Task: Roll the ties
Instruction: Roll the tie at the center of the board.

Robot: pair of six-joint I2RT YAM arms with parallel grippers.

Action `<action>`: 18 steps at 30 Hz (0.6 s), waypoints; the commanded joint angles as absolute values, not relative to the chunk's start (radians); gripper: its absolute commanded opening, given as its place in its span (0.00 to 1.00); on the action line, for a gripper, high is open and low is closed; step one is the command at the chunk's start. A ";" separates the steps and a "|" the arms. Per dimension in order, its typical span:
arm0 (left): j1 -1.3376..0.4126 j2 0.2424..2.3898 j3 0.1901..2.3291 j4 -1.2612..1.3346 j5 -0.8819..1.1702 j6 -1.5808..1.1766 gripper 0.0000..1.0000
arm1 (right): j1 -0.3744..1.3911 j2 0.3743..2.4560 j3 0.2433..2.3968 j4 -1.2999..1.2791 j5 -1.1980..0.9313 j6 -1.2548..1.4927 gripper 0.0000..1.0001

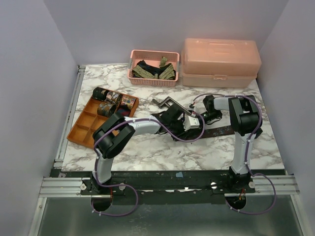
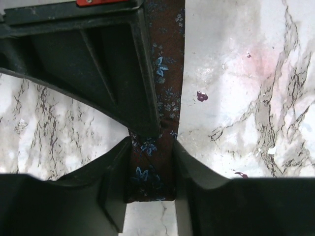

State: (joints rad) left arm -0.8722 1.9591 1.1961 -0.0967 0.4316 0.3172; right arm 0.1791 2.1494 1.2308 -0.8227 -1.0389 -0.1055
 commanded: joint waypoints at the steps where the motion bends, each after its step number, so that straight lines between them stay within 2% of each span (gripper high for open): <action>1: -0.863 2.009 1.115 -0.124 0.444 0.303 0.48 | 0.196 2.212 1.210 -0.771 -0.791 -0.105 0.06; 4: -0.841 1.973 1.050 0.005 0.498 0.256 0.61 | 0.196 2.220 1.210 -0.766 -0.724 -0.092 0.01; 9: -0.773 1.902 0.890 0.347 0.588 0.162 0.76 | 0.197 2.220 1.212 -0.764 -0.657 -0.094 0.00; 11: -0.751 1.894 0.845 0.461 0.616 0.144 0.87 | 0.197 2.220 1.213 -0.764 -0.643 -0.097 0.01; 14: -0.734 1.917 0.831 0.548 0.639 0.120 0.87 | 0.198 2.228 1.223 -0.768 -0.634 -0.095 0.00; 18: -0.733 1.966 0.824 0.642 0.700 0.065 0.74 | 0.198 2.231 1.236 -0.780 -0.619 -0.100 0.01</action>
